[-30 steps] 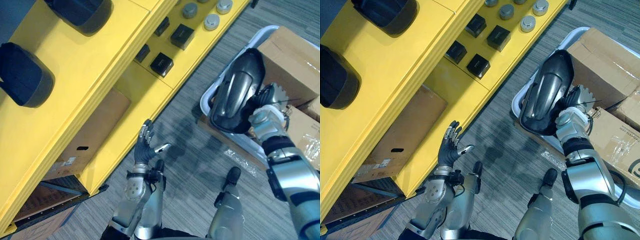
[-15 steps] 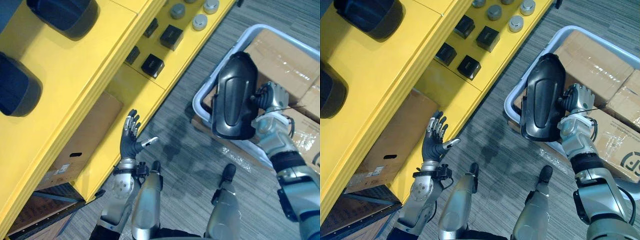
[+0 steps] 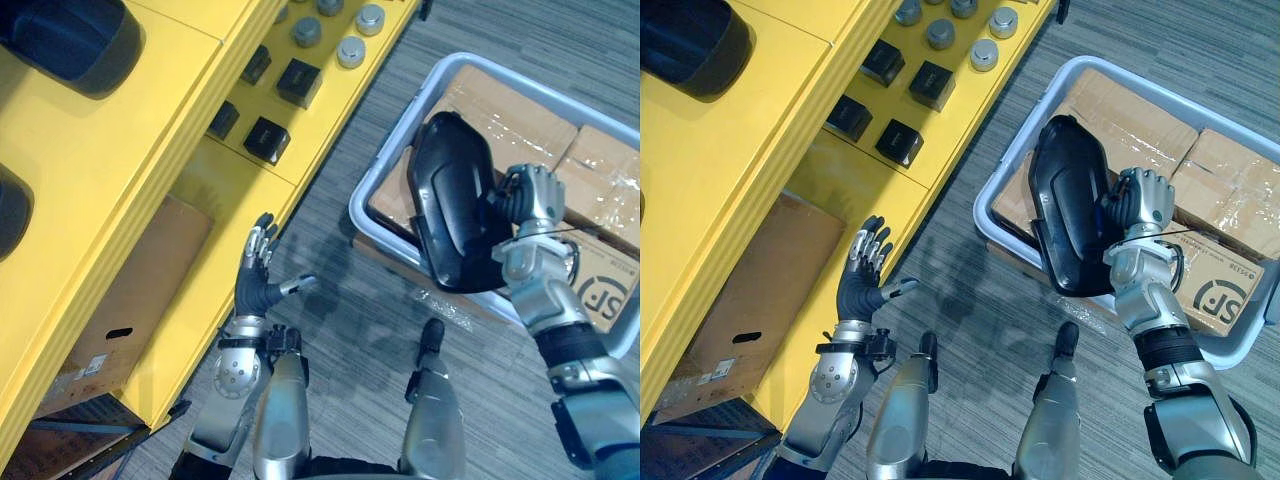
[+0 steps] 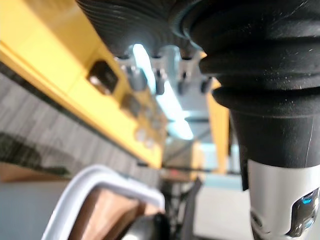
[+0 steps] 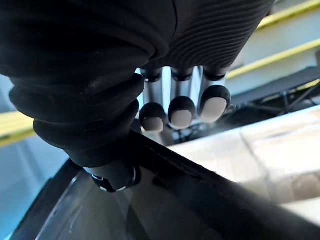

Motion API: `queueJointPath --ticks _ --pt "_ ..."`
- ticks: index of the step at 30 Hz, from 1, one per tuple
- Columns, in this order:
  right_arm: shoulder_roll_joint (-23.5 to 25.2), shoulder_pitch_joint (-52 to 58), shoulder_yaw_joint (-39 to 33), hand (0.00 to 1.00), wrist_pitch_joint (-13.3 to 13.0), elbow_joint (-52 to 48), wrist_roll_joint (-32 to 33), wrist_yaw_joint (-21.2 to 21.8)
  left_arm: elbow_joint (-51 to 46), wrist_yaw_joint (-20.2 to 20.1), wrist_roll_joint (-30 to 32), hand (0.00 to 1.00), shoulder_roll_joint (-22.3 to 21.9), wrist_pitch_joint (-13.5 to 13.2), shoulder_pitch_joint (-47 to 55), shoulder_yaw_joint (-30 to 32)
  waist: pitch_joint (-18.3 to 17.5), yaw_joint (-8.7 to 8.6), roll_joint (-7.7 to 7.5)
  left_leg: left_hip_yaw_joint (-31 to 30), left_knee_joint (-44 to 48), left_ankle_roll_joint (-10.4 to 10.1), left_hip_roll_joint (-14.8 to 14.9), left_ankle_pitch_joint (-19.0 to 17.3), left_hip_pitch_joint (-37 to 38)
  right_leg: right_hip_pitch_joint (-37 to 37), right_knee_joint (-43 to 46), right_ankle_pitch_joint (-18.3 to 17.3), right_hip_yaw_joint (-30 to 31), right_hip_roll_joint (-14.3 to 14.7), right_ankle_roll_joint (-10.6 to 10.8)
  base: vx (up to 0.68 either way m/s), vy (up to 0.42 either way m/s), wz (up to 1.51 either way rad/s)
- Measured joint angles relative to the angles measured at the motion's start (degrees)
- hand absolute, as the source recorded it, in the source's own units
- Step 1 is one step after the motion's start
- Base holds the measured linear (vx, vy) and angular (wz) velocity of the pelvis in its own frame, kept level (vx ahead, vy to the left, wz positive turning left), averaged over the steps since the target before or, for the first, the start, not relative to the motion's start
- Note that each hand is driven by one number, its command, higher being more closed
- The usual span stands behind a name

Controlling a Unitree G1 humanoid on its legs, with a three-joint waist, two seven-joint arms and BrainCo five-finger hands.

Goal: Walk over and take plastic housings, then place them on the shelf

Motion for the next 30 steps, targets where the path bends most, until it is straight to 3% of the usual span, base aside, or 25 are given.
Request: queueJointPath --ticks 3,6,9,11,15,20,26,30 --pt "0.08 -1.44 0.10 1.00 0.42 0.47 0.01 -0.68 6.21 -1.95 -2.67 0.00 1.00 4.53 -7.41 -2.54 -0.15 -0.25 -0.51 0.36 0.09 -0.01 0.02 0.01 0.02 -0.20 0.01 0.06 0.52 0.04 0.00 0.01 0.021 -0.04" --pt "0.83 -7.70 0.34 1.00 0.53 4.25 0.12 -0.77 16.25 -3.15 -9.15 0.00 0.81 11.23 -17.34 -5.66 -0.43 -0.87 -1.17 1.35 0.48 0.02 0.12 -0.04 -0.13 -1.13 0.06 0.39 1.60 0.13 -0.10 0.00 0.038 -0.15" --pt "2.51 -13.89 1.89 1.00 0.52 8.03 0.18 -0.96 26.60 -3.08 -14.08 0.00 0.25 15.66 -26.65 -7.09 -0.81 -1.41 -1.96 2.74 0.58 -0.14 1.02 -0.15 -0.08 -2.26 -0.04 0.83 3.07 0.99 -0.45 -0.01 0.015 -0.24" --pt "3.32 -16.95 2.99 1.00 0.39 9.50 0.19 -1.14 32.35 -2.87 -15.74 0.00 -0.44 17.25 -32.19 -7.19 -0.81 -2.36 -2.02 2.92 0.62 -0.15 1.35 -0.15 -0.32 -2.68 -0.12 1.07 3.38 1.34 -0.48 -0.01 0.008 -0.18" --pt "5.05 -22.29 4.18 1.00 0.08 12.64 0.27 -1.78 40.55 -0.16 -18.77 0.00 -2.07 19.22 -42.57 -7.13 -0.88 -3.61 -2.16 4.70 0.68 -0.16 1.65 -0.15 -1.05 -4.86 -0.21 1.78 5.32 1.66 -0.62 -0.01 0.028 -0.21" --pt "6.17 -26.08 5.94 1.00 -0.30 13.86 1.40 -1.96 48.70 4.97 -22.56 0.00 -3.57 19.55 -50.07 -6.45 -0.94 -4.67 -2.39 6.92 0.69 -0.16 1.86 -0.20 -1.10 -6.69 -0.28 2.31 7.49 1.91 -0.48 0.00 0.041 -0.18" --pt "7.85 -29.44 6.42 1.00 -1.56 14.57 1.65 -2.90 51.53 9.40 -31.39 0.00 -3.61 19.31 -54.49 -4.69 -0.93 -5.21 -2.41 7.62 1.55 -0.33 2.40 -0.59 -2.11 -8.06 -0.39 2.85 8.55 2.51 -0.61 -0.01 0.042 -0.09" --pt "9.23 -30.36 6.85 1.00 -2.95 15.35 3.08 -3.86 52.26 11.02 -34.05 0.00 -3.61 19.00 -55.76 -3.96 -0.93 -5.32 -2.41 8.33 1.48 -0.33 2.53 -0.59 -2.06 -8.54 -0.52 3.08 9.12 2.69 -0.56 -0.01 0.029 -0.08"
